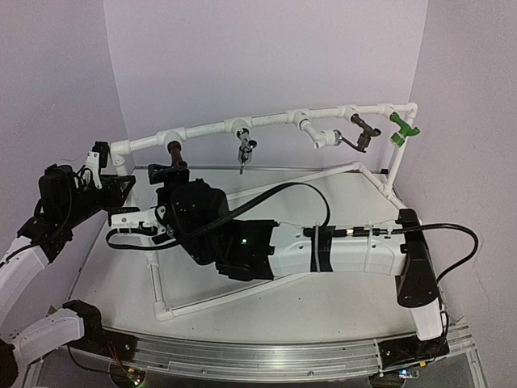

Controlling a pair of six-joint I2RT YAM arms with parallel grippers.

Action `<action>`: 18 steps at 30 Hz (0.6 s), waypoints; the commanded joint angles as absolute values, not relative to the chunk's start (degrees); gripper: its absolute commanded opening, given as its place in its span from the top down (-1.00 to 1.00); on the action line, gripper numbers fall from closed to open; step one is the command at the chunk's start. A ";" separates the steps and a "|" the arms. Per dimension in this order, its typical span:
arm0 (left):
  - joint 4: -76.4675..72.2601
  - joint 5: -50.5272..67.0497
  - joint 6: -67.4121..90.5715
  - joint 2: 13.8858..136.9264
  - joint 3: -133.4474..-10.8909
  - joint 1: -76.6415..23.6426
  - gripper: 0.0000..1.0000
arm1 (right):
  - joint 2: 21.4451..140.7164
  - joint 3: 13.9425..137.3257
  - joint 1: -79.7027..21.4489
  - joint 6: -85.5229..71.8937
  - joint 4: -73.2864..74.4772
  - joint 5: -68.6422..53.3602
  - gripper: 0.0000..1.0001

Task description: Install the water faucets

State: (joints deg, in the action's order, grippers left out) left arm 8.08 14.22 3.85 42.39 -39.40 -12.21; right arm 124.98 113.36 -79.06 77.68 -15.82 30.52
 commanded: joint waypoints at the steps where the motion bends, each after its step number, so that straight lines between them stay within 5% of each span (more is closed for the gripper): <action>1: 17.30 19.75 12.40 44.14 -40.41 -13.44 0.64 | 113.23 105.88 -80.64 66.37 -19.39 28.48 -0.97; 9: 20.97 22.77 19.20 40.70 -45.45 -13.41 -0.79 | 98.93 93.44 -83.62 42.90 -11.52 29.50 -0.97; 18: 32.32 20.46 22.54 30.50 -54.43 -13.45 -0.95 | 79.91 82.67 -83.67 23.82 -7.06 37.66 -0.96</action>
